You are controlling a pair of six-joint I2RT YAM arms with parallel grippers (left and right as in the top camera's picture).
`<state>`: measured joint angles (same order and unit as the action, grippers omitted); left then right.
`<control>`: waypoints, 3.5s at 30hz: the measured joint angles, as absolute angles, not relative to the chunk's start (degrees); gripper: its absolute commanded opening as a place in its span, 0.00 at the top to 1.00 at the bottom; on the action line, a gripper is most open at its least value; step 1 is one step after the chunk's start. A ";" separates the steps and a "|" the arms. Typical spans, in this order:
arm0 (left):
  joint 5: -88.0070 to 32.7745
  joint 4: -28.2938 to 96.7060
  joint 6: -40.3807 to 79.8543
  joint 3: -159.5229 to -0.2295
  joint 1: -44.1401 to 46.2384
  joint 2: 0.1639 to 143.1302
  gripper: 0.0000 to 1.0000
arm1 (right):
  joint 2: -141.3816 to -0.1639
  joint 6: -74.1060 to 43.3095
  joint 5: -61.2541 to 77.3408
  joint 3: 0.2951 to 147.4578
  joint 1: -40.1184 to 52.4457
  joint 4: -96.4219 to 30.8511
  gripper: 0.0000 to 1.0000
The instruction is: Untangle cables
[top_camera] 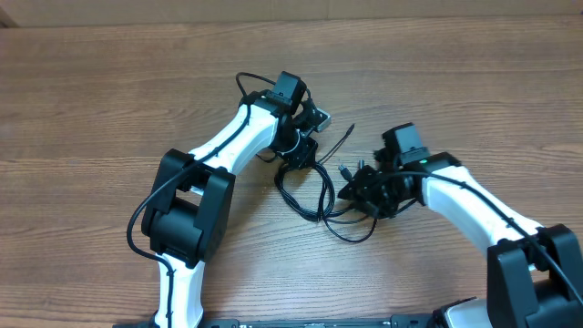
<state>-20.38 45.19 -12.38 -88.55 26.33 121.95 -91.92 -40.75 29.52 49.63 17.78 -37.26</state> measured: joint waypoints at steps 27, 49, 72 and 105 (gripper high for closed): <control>-18.20 44.05 -15.29 -88.55 27.35 121.95 0.73 | -99.81 -54.76 28.27 47.51 23.35 -23.53 0.75; -17.34 41.06 -16.73 -86.59 28.16 121.95 0.71 | -100.20 -54.83 28.05 47.51 23.40 -23.53 0.88; -19.77 38.09 -25.52 -86.24 28.16 121.95 0.69 | -100.25 -54.83 28.03 47.51 23.40 -23.33 0.89; -17.65 38.02 -25.54 -85.36 29.17 122.08 0.74 | -100.25 -54.85 28.03 47.51 23.40 -23.20 0.89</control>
<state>-17.65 38.02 -25.54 -85.36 29.17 122.08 -100.25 -54.85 28.03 47.51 23.40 -23.20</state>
